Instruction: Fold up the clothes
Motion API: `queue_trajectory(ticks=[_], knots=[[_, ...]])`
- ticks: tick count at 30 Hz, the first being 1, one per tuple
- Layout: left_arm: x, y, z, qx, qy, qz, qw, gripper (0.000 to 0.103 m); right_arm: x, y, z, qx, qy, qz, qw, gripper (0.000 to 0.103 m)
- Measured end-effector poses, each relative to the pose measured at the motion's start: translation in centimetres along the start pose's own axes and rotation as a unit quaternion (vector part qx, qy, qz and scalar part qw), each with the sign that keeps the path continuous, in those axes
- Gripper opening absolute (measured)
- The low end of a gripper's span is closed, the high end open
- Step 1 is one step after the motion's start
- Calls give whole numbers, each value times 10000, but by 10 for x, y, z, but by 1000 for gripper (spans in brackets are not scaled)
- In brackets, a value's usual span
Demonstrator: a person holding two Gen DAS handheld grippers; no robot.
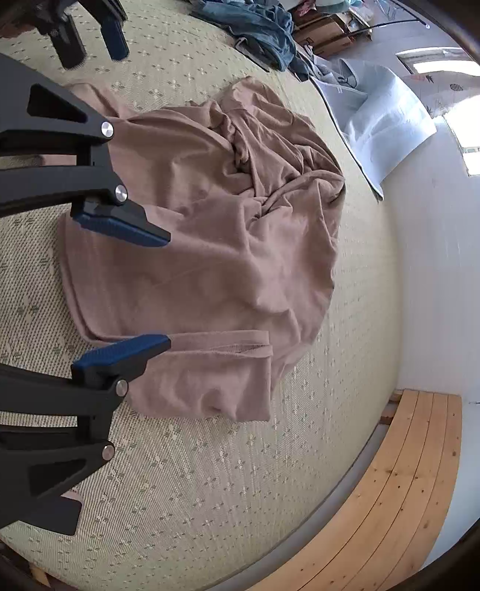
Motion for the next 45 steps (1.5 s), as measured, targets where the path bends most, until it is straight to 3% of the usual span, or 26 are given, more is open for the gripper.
queue_trajectory(ticks=[5, 9, 12, 20, 32, 36, 40, 45], knots=[[-7, -6, 11, 145, 56, 132, 9998, 61, 3, -15, -2, 150, 247, -256, 9993, 53], [-11, -12, 21, 278, 100, 189, 9994, 59, 16, -32, 3, 409, 418, -723, 9957, 53], [-14, -15, 26, 336, 152, 235, 9990, 45, 16, -37, 5, 489, 408, -813, 9947, 53], [-7, -16, 28, 349, 272, 88, 9990, 17, -24, -31, -1, 300, 182, -79, 9994, 54], [21, 13, -20, -535, 116, -552, 9970, 10, -59, -12, 12, 88, -552, 742, 9957, 54], [40, 22, -43, -793, 210, -719, 9940, 10, -55, -11, 20, 226, -608, 673, 9956, 37], [57, 34, -64, -1102, 254, -903, 9895, 10, -49, -10, 21, 211, -693, 490, 9962, 11], [83, 46, -96, -1532, 348, -1170, 9806, 9, -48, 5, -1, -207, -741, 583, 9953, 4]])
Point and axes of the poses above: each gripper's, at about its wrist camera, not at the fingertips, and z roughly the way its jaws point, x to its left, y to its top, the point moved 6 cm from there along z, roughly the way its jaws point, and after that the axes turned 4 degrees about y, right-handed, at the moved point
